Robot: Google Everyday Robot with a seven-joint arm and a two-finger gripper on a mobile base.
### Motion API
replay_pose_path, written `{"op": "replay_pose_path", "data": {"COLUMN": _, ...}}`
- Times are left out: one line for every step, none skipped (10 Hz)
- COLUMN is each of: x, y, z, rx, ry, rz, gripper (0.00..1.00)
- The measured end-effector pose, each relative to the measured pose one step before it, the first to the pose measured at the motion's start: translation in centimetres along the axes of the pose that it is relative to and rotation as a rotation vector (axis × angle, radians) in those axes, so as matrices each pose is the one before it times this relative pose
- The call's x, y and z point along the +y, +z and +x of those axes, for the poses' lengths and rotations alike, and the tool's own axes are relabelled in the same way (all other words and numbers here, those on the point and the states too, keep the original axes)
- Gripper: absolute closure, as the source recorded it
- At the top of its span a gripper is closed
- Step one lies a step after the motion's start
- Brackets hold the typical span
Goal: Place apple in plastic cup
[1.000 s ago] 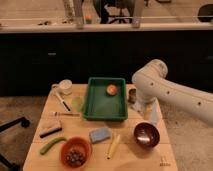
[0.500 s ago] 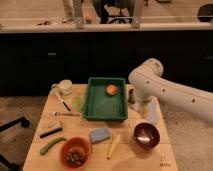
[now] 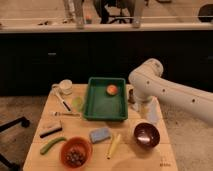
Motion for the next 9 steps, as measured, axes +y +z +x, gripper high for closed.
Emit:
{"op": "replay_pose_path", "data": {"x": -0.722, "y": 0.239, "z": -0.015, "rx": 0.00168, "ry": 0.0034, "rz": -0.00341, "gripper": 0.2}}
{"op": "replay_pose_path", "data": {"x": -1.256, "y": 0.262, "z": -0.255, "rx": -0.0016, "ry": 0.0011, "rz": 0.00354, "gripper": 0.2}}
{"op": "replay_pose_path", "data": {"x": -1.17, "y": 0.242, "z": -0.16, "rx": 0.00514, "ry": 0.00075, "rz": -0.00265, "gripper": 0.2}}
{"op": "replay_pose_path", "data": {"x": -1.339, "y": 0.366, "z": -0.045, "rx": 0.01201, "ry": 0.00299, "rz": -0.00627, "gripper": 0.2}}
{"op": "replay_pose_path", "data": {"x": -0.927, "y": 0.22, "z": -0.505, "rx": 0.01172, "ry": -0.00762, "rz": -0.00531, "gripper": 0.2}}
{"op": "replay_pose_path", "data": {"x": -0.757, "y": 0.255, "z": -0.626, "rx": 0.01433, "ry": -0.01002, "rz": -0.0065, "gripper": 0.2}}
{"op": "replay_pose_path", "data": {"x": -0.866, "y": 0.347, "z": -0.648, "rx": 0.01232, "ry": -0.00777, "rz": -0.00658, "gripper": 0.2}}
{"op": "replay_pose_path", "data": {"x": -0.558, "y": 0.212, "z": -0.818, "rx": 0.00788, "ry": -0.01094, "rz": -0.0063, "gripper": 0.2}}
{"op": "replay_pose_path", "data": {"x": -0.388, "y": 0.117, "z": -0.753, "rx": 0.00255, "ry": -0.01103, "rz": -0.00311, "gripper": 0.2}}
